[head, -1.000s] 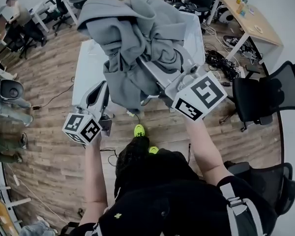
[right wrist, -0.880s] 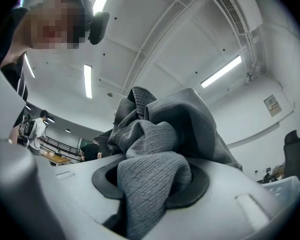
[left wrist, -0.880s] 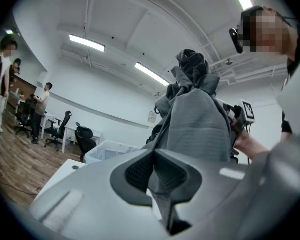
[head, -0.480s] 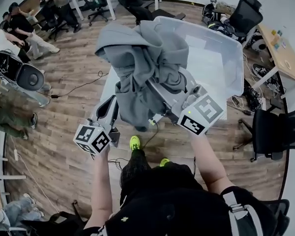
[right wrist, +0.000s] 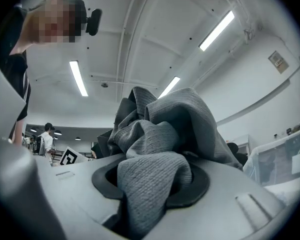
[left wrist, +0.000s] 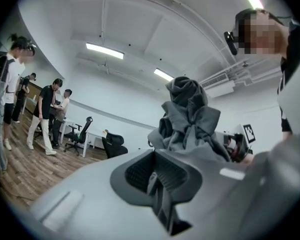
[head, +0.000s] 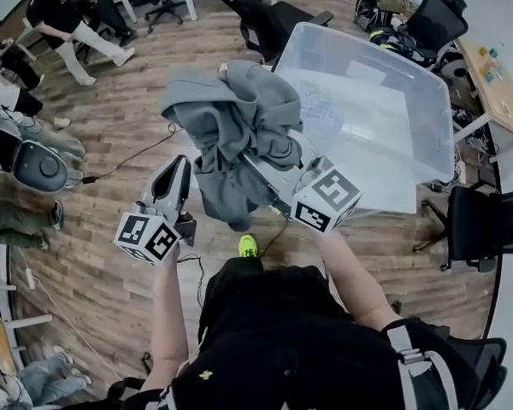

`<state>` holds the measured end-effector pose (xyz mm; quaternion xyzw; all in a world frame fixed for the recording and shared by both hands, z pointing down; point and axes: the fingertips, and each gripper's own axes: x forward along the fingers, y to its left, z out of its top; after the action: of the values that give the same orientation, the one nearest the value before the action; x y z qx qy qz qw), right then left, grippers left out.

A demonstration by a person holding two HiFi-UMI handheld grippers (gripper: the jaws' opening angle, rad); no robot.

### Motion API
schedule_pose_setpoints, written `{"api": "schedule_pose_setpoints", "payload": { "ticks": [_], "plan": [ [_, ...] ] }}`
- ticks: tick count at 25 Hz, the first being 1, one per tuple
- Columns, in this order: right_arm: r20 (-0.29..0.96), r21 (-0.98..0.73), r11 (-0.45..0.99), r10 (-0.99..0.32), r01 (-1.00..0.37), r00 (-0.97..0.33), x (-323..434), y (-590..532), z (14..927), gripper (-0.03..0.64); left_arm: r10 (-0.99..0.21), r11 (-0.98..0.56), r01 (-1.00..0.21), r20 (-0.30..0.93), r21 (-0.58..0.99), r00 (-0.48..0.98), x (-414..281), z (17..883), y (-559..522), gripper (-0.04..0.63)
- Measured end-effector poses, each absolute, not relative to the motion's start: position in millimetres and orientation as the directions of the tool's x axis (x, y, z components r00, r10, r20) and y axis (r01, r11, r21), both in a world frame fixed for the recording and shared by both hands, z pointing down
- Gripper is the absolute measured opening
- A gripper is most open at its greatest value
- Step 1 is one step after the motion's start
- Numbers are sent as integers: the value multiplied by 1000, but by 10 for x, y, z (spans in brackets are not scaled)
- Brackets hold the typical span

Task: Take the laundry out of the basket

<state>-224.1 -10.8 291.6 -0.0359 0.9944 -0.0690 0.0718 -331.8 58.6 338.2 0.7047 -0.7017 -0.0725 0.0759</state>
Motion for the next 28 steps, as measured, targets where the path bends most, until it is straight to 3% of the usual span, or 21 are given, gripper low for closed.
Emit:
{"api": "schedule_pose_setpoints", "payload": {
  "ticks": [12,28],
  "plan": [
    [-16,-235,968,-97,-91,-995,-3294,-263,3980,167,-1000,8,-959,30,282,0,-4252,3848,554,8],
    [240,-342,890,-228,-302,-944,-3358,-979,5566,173,-996,21,-943,89,333,9,-4440,4344,511,8]
  ]
}}
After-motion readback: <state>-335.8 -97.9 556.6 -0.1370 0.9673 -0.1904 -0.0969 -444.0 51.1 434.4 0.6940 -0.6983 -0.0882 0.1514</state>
